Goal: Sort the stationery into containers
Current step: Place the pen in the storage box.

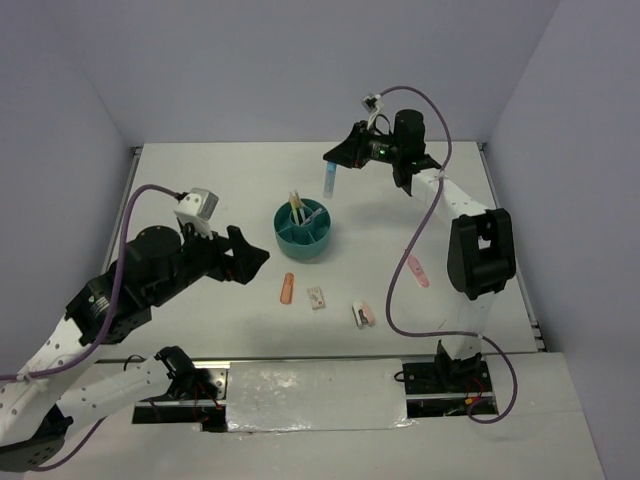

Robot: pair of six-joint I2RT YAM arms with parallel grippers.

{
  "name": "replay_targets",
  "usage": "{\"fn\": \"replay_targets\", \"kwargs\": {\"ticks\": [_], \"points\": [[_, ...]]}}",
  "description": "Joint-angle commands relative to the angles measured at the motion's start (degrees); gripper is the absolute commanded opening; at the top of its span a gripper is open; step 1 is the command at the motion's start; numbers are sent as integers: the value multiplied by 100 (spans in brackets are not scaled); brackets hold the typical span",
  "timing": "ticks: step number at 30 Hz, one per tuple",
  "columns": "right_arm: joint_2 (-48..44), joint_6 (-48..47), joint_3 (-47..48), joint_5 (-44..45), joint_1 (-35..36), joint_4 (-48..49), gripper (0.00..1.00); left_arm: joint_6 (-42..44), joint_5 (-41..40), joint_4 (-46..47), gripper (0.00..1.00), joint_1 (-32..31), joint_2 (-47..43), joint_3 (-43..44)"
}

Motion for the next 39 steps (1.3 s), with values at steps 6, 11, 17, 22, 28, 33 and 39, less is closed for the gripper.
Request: {"fn": "replay_targets", "kwargs": {"ticks": [6, 11, 17, 22, 28, 33, 39], "points": [[369, -477, 209, -321, 96, 246, 0, -400, -134, -396, 99, 6, -268, -8], [669, -538, 403, -295, 193, 202, 0, -461, -72, -273, 99, 6, -321, -114], [1002, -811, 666, -136, 360, -79, 3, -540, 103, -159, 99, 6, -303, -254], [1169, -793, 675, -75, 377, 35, 5, -619, 428, 114, 99, 6, -338, -456], [1240, -934, 500, -22, 448, 131, 8, -646, 587, 237, 99, 6, -444, -571], [1249, -987, 447, 31, 457, 132, 11, -654, 798, 290, 99, 6, -461, -632], [916, -883, -271, -57, 527, 516, 43, -628, 842, 316, 99, 6, -540, -711]]}}
